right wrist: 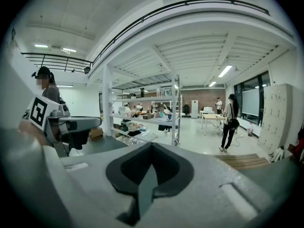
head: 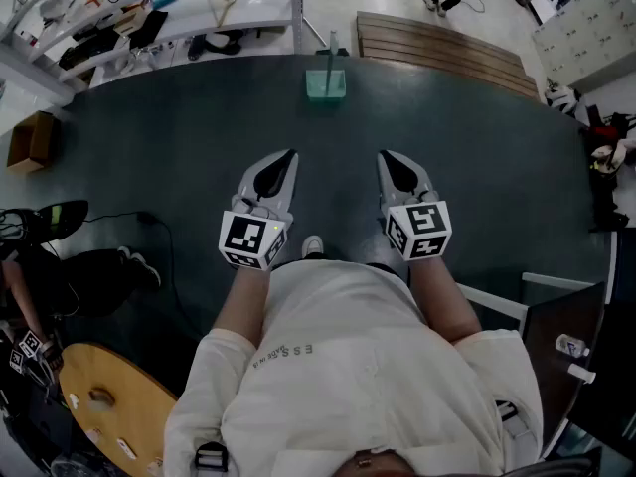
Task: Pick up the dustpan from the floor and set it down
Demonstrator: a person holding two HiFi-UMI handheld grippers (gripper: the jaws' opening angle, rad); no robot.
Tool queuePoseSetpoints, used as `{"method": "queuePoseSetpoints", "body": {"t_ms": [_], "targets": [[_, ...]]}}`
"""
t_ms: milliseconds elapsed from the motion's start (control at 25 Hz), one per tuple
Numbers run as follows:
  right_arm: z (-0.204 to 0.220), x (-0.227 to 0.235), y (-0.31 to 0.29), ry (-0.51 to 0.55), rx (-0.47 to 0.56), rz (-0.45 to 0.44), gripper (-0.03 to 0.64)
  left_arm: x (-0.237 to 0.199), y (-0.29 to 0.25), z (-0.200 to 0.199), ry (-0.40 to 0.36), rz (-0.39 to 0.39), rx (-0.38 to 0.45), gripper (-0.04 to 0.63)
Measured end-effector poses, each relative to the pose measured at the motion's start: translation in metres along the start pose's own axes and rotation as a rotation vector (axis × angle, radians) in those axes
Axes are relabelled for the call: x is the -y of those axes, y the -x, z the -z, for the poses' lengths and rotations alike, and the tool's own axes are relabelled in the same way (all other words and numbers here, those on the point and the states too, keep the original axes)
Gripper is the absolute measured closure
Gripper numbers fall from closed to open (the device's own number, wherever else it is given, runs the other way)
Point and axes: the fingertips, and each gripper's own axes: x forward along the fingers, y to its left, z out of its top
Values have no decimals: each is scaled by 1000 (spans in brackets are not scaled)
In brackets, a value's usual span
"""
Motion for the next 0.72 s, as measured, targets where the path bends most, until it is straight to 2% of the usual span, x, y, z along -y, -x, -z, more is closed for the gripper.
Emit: {"method": "queuePoseSetpoints", "body": {"t_ms": [400,720], "targets": [[5,-3,7,8,-5,9,627,6,5,2,4,-2,-1,580],[7,3,7,-63,2,47,626,-1,7,5,21,-6,-2,580]]}}
